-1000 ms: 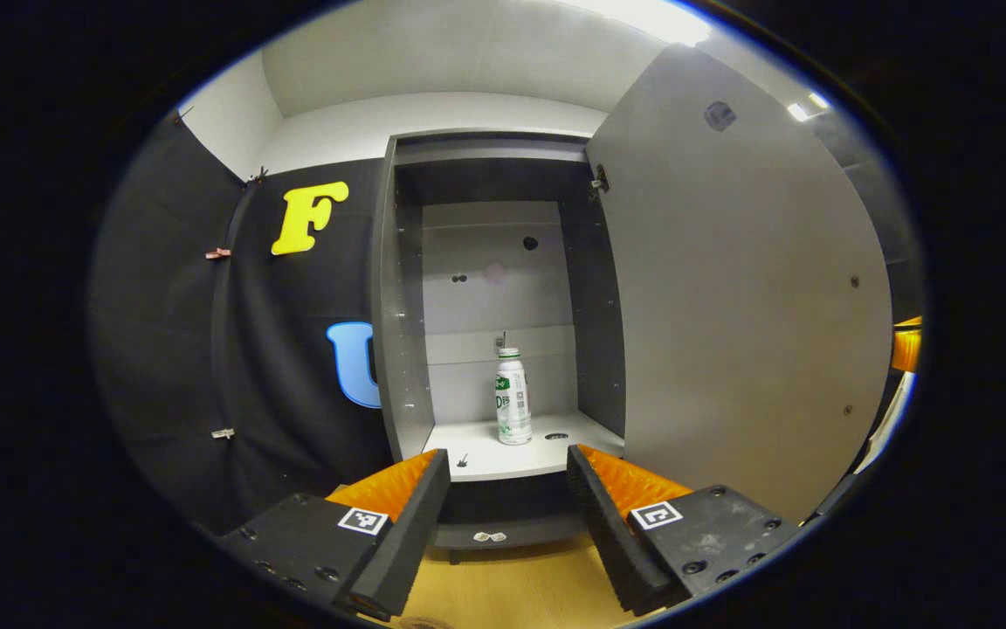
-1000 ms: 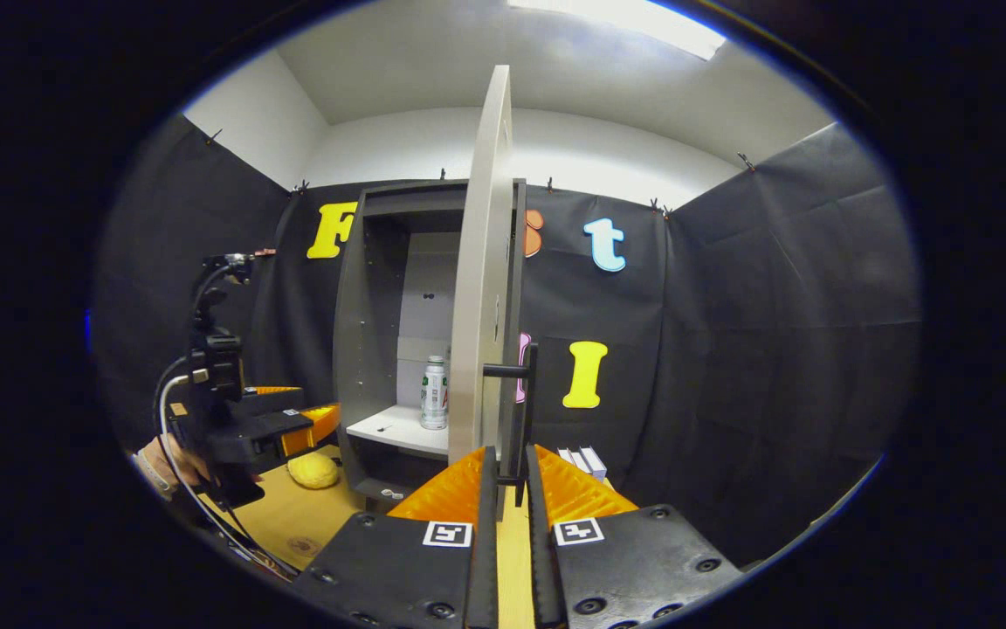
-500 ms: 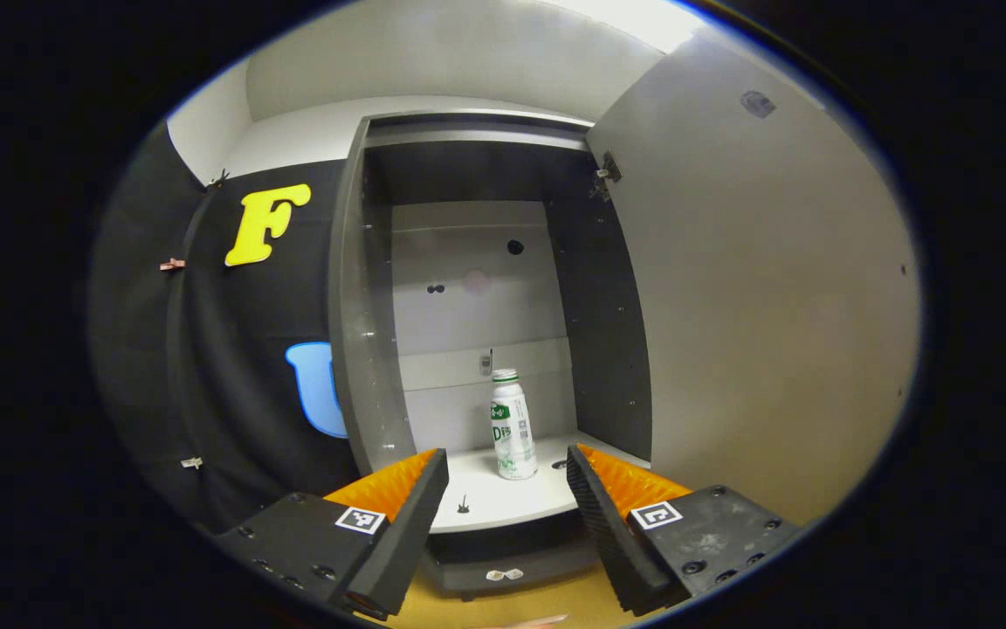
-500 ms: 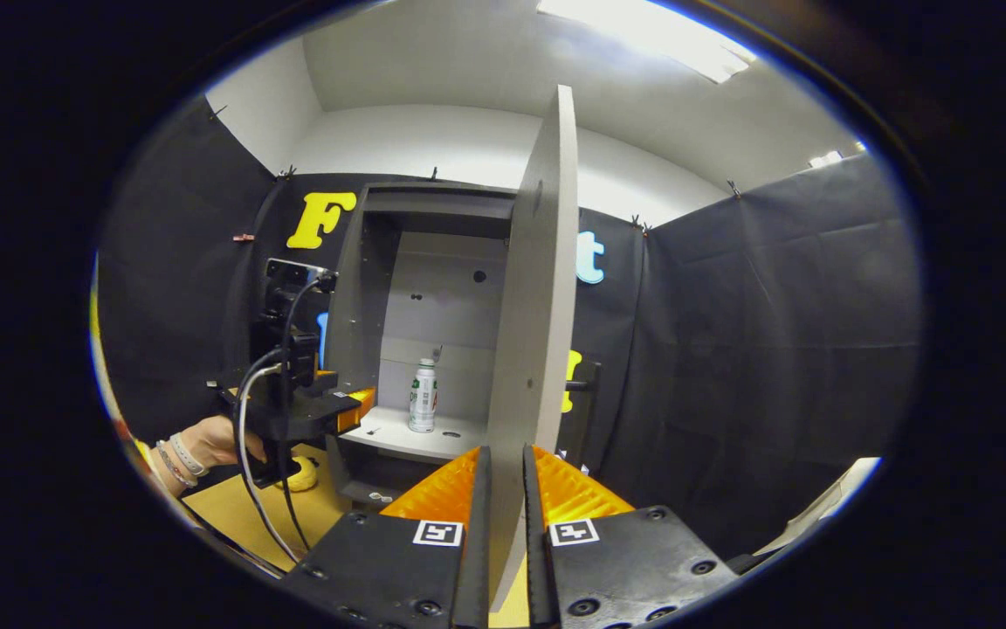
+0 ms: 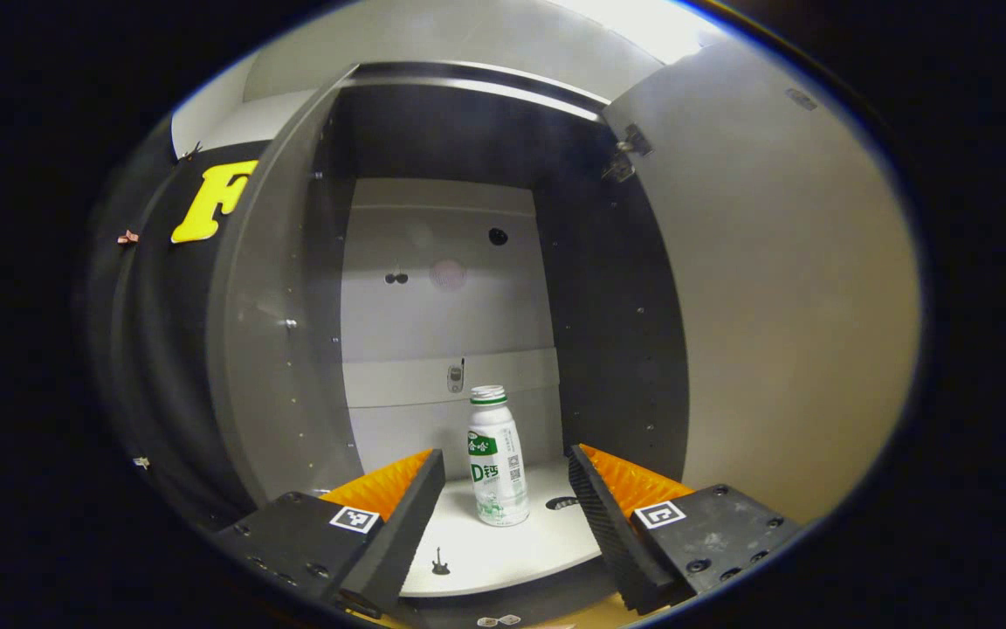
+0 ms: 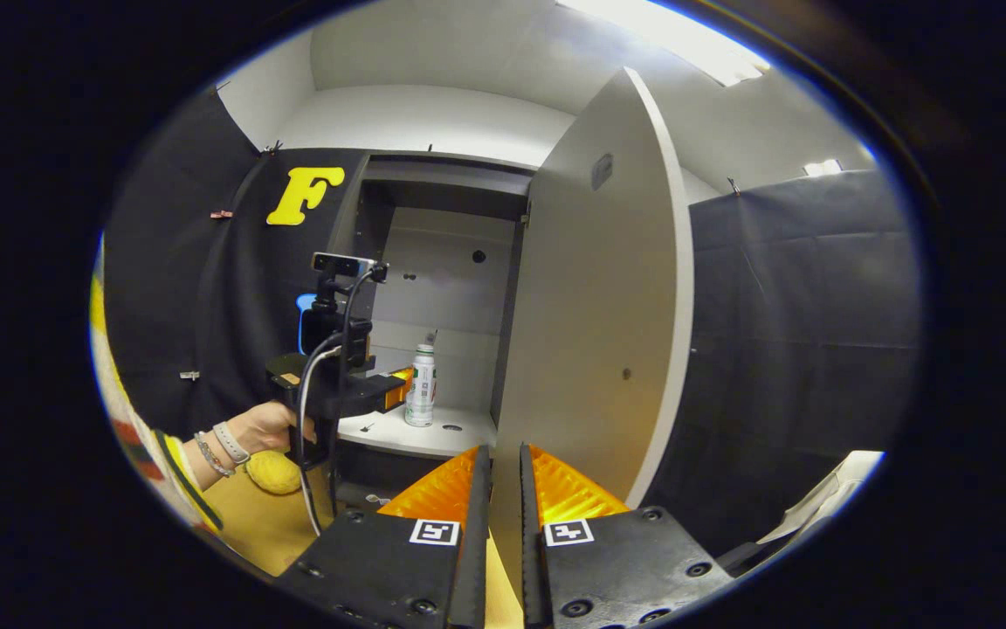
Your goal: Open the cabinet door with the right hand, grasp the bottle in the cabinet with the left hand and place it on the coaster, then close the cabinet door with the right hand.
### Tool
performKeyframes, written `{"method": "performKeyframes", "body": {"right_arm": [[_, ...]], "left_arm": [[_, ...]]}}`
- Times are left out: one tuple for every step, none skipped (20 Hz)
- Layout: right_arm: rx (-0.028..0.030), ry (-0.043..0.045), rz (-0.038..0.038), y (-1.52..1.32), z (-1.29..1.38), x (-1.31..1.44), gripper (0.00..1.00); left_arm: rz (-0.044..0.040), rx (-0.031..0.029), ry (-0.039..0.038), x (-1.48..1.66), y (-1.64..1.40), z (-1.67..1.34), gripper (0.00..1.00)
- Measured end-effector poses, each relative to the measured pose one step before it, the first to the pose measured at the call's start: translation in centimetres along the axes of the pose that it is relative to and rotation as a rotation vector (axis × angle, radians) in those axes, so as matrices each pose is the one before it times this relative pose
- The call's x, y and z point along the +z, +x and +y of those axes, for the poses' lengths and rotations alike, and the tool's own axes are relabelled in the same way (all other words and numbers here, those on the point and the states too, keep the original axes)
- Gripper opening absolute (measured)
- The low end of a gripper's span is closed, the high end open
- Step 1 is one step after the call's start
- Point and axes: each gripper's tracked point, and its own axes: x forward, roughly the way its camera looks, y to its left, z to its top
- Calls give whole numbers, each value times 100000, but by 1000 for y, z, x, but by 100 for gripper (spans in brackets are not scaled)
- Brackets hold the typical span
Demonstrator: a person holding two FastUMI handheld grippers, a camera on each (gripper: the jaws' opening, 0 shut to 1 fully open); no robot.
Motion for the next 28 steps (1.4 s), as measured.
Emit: {"method": "performKeyframes", "body": {"right_arm": [[-707,-446,1082,638,319,-183,20],[-1140,-896,1060,540,54,-205,20],[-1197,-1251,727,666,62,-187,21],[-713,-1111,657,481,133,-86,21],[-228,-450,510,417,189,-26,22],[384,5,725,265,233,-35,21],[196,-112,972,409,136,-206,21],[-160,-346,959,439,-61,-179,21],[-232,-334,1043,536,69,-265,21],[-586,-200,1125,335,4,-215,21],[-518,-11,864,459,96,-96,21],[-687,89,778,363,-44,-121,21],[-517,235,651,297,-68,-207,21],[-405,303,589,176,-116,-119,21],[-247,172,616,200,-76,-154,21],[-240,-4,259,246,-76,-9,20],[-326,-57,706,225,-14,-103,20],[-226,22,747,124,-1,-86,21],[-395,83,91,106,-21,56,21],[-213,155,-248,-3,-46,66,21],[7,233,-196,-98,-90,-1,21],[94,65,109,-221,-8,-54,21],[-360,-371,92,-99,-20,1,21],[-552,-628,114,-71,-111,-81,21],[-512,-592,215,138,-139,-125,21],[-354,-252,123,-219,-237,-60,21],[-219,234,-129,-231,-144,-87,21],[175,746,251,-285,-176,-131,21]], "left_arm": [[704,-1612,-411,-506,1208,15,91],[-431,-308,-325,-501,1191,251,94],[-147,58,-379,-423,1131,337,94],[894,124,-341,-619,1081,229,95],[1151,350,-292,-549,1036,332,95],[954,483,-219,-510,1115,338,95],[811,299,-164,-383,1011,272,95],[1139,380,-222,-576,919,273,95],[648,-118,-605,-253,747,85,95],[320,-799,-865,-318,807,-34,95],[-24,-323,-968,-109,636,25,95],[116,215,-566,-224,602,67,95],[454,337,-450,-281,581,153,95],[831,362,-475,-402,671,109,95],[722,420,-239,-291,617,117,95],[189,616,572,-91,641,150,95],[-819,744,724,269,336,69,95],[192,6,653,-135,367,-129,95],[459,179,732,-147,341,-47,95],[802,30,506,-79,393,30,95],[-65,-211,135,-45,256,-205,95],[-139,61,-473,172,272,-47,95],[206,732,-701,-115,123,-99,92],[282,-745,-133,26,-276,-222,77],[142,-83,-361,102,-255,7,77],[30,-473,-372,50,-287,64,76],[-393,-583,13,262,-477,-131,76],[-712,-656,920,285,-746,-220,76]]}}
